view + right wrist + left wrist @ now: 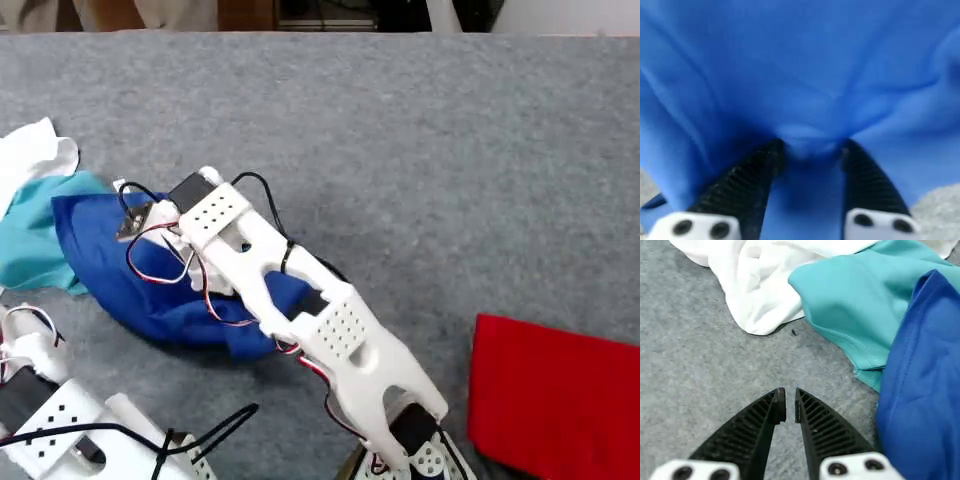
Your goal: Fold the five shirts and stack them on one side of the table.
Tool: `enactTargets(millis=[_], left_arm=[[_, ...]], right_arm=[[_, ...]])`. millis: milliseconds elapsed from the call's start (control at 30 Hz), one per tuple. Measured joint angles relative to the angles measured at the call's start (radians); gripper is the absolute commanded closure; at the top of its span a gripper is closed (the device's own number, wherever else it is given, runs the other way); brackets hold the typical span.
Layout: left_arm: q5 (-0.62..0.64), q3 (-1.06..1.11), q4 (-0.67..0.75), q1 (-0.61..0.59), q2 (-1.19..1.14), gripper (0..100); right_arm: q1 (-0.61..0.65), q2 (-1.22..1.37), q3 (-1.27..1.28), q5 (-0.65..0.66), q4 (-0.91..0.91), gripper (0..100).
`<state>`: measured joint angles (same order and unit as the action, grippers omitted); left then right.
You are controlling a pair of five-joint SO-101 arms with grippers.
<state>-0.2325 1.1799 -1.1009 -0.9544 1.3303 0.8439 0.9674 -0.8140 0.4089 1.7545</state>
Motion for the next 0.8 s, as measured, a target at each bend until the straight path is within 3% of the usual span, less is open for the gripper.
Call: enactTargets(millis=[567, 667, 800], left_arm=[[-0.002, 0.038, 0.000, -0.008, 0.000, 95], [0.046, 0.038, 0.000, -0.006, -0.002, 88], [0.183, 0.038, 0.000, 0.114, -0.002, 78]], right_arm=[[-0.422, 0.014, -0.089, -0.009, 0.000, 99.1], [-0.534, 0.002, -0.089, -0.009, -0.006, 99.1], [-0.624, 0.002, -0.089, -0.009, -0.069, 99.1]])
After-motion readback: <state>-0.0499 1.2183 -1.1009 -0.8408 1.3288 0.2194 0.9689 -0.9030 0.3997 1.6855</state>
